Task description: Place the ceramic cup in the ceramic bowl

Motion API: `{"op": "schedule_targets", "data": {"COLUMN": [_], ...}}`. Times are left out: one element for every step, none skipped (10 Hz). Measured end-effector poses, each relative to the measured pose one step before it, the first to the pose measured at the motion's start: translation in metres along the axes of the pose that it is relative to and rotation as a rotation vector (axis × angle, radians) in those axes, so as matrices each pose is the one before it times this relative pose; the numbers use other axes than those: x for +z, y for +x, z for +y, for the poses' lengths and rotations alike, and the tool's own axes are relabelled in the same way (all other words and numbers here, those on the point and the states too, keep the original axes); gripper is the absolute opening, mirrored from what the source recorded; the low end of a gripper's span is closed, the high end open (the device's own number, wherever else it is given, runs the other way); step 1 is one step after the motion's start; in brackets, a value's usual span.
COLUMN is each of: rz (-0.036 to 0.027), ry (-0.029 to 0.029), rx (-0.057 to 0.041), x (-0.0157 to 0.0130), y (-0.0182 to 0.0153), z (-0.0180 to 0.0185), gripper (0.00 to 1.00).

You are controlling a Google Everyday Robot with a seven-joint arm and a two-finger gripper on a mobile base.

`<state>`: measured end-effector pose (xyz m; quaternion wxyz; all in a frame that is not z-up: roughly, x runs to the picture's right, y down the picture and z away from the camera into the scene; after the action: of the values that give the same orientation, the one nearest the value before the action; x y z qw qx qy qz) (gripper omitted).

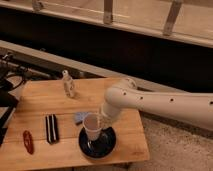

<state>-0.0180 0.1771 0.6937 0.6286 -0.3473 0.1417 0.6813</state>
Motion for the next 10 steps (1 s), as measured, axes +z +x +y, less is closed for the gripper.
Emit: {"op": "schedule_targets", "data": {"rz": [0.00164, 0.00060, 0.00058, 0.00074, -0.00017, 0.00086, 0.00060, 0.00119, 0.00104, -0.00032], "ry": [0.00033, -0.00050, 0.00063, -0.00061, -0.00013, -0.00065, -0.00039, 0.00055, -0.00038, 0.00015], "rx": [-0.00306, -0.00222, 0.00031, 0.00212, 0.00110, -0.00026, -0.00140, -0.00164, -0.00154, 0.00159], "x": [0.00102, 0.00052, 0.00063, 0.00034, -0.00041, 0.00022, 0.00032, 0.00059, 0.00050, -0.00014], "y": [-0.00013, -0.00039, -0.00028, -0.00001, -0.00031, -0.00032, -0.00030, -0.00003, -0.00017, -0.00045], "z": [0.00099, 0.00123, -0.00036, -0.00012, -0.00007, 0.00058, 0.00099, 0.00061, 0.00108, -0.00045], "gripper": [0.00, 0.00, 0.00, 0.00, 0.00, 0.00, 0.00, 0.00, 0.00, 0.00]}}
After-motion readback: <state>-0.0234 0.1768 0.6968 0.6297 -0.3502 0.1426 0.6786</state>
